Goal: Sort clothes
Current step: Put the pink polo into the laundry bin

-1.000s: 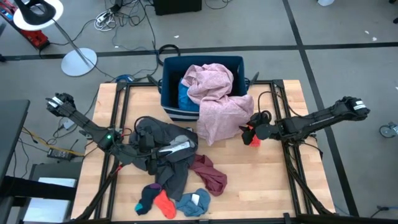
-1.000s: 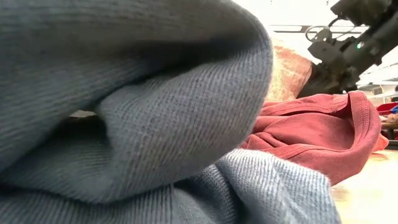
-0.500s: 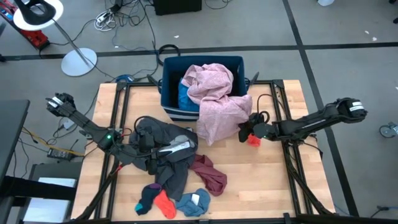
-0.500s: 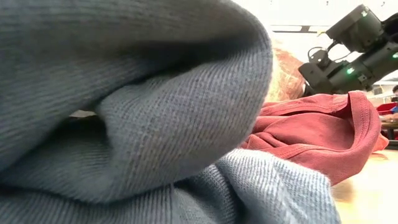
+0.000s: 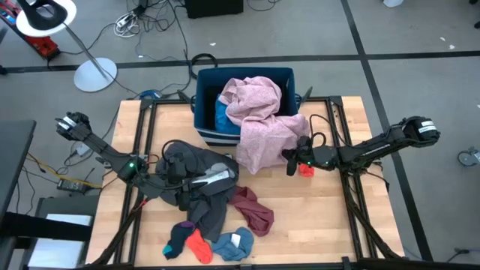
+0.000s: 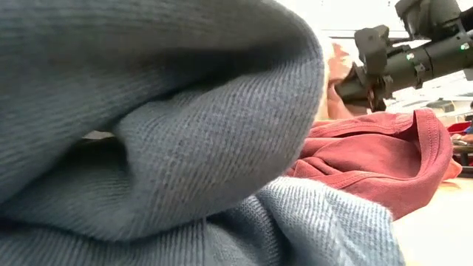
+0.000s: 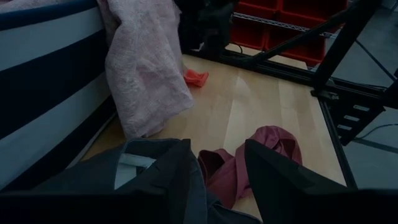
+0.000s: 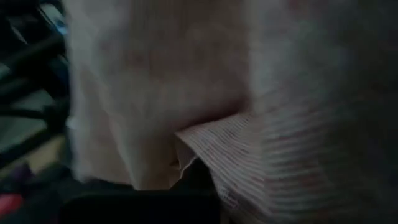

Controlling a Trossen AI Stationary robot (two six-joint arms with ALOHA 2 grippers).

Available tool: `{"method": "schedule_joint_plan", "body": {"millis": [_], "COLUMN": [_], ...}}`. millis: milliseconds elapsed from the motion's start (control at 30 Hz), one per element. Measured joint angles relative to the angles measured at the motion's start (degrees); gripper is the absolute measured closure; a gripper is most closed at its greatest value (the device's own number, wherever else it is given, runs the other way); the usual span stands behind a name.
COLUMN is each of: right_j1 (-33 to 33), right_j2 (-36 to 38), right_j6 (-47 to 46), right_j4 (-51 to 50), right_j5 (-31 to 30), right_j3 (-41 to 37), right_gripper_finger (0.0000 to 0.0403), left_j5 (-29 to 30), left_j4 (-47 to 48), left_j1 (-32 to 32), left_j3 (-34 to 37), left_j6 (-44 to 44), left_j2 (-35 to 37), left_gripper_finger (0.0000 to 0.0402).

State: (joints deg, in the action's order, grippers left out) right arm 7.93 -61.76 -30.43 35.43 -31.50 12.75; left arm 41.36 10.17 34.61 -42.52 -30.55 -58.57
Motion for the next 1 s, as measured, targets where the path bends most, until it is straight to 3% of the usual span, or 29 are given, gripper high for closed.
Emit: {"method": "schedule_joint_plan", "body": {"millis": [133, 267, 400, 633, 800, 1000], "right_j1": [0.7, 0.71, 0.71, -0.56, -5.17, -14.3], "right_j2": [0.0, 0.0, 0.0, -0.04, -0.02, -4.04], "right_j6": [2.35, 5.89, 10.6, 16.78, 22.54, 25.05], "right_j4": [5.26, 3.72, -4.8, -28.09, -35.56, -39.96], "right_j5": [0.09, 0.08, 0.1, 0.21, 1.1, 8.65], "right_j3": [0.6, 5.1, 13.23, 32.56, 45.4, 58.8], "right_gripper_finger": [0.0401, 0.0402, 0.0402, 0.0402, 0.0403, 0.0403], "left_j5": [0.0, 0.0, 0.0, 0.04, 0.07, 0.04], "left_j4": [0.01, 0.02, 0.02, -0.06, -0.08, -2.04], "left_j1": [0.0, 0.0, 0.0, 0.0, -0.02, -0.02], "left_j3": [0.0, 0.0, 0.0, 0.0, 0.02, 0.04], "left_j6": [0.0, 0.0, 0.01, 0.02, 0.08, 0.17], "left_j2": [0.0, 0.0, 0.0, -0.32, -2.23, -4.39], "left_gripper_finger": [0.0245, 0.0245, 0.0245, 0.0245, 0.0245, 0.0245]}}
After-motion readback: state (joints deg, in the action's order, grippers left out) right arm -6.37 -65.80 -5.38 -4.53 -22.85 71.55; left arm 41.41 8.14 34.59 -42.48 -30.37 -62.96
